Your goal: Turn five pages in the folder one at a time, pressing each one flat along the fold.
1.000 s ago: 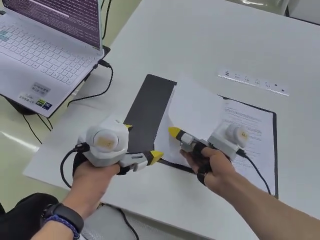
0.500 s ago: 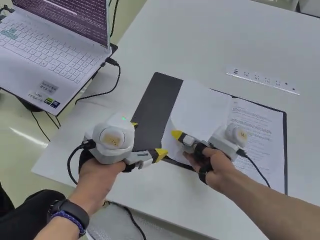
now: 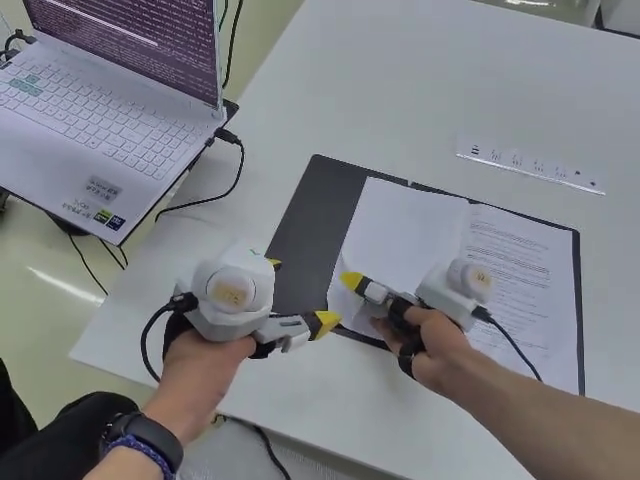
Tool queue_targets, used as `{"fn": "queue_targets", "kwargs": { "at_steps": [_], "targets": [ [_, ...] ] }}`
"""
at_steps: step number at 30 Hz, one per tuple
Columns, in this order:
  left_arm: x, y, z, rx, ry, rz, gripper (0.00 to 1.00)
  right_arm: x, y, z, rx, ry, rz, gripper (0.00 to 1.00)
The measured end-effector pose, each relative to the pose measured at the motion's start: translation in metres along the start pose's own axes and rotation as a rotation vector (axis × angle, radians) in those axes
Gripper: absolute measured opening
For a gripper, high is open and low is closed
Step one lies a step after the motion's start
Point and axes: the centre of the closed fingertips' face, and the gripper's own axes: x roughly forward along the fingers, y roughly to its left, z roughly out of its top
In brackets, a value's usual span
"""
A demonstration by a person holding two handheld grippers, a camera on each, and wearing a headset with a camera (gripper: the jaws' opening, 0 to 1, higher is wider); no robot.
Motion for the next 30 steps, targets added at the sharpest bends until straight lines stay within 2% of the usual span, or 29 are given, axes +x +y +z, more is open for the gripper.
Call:
{"fn": "queue_targets", "kwargs": {
  "at_steps": [7,14,18,22,30],
  "targets": [
    [0.004,-0.003,0.001,0.005,0.006,-0.012,0.65,-0.003,0.004,-0.002,-0.014,0.01,0.026,0.24],
    [0.016,-0.009,0.007,0.019,0.011,-0.039,0.63,-0.011,0.006,-0.004,-0.035,0.029,0.05,0.29],
    [0.02,-0.014,0.011,0.022,0.006,-0.048,0.61,-0.021,0.005,0.0,-0.044,0.019,0.055,0.3],
    [0.026,-0.018,0.013,0.031,0.006,-0.064,0.58,-0.03,0.004,0.008,-0.059,0.002,0.056,0.3],
    [0.042,-0.025,0.014,0.054,0.029,-0.098,0.48,-0.057,0.002,0.038,-0.083,-0.075,0.048,0.25]
  ]
}}
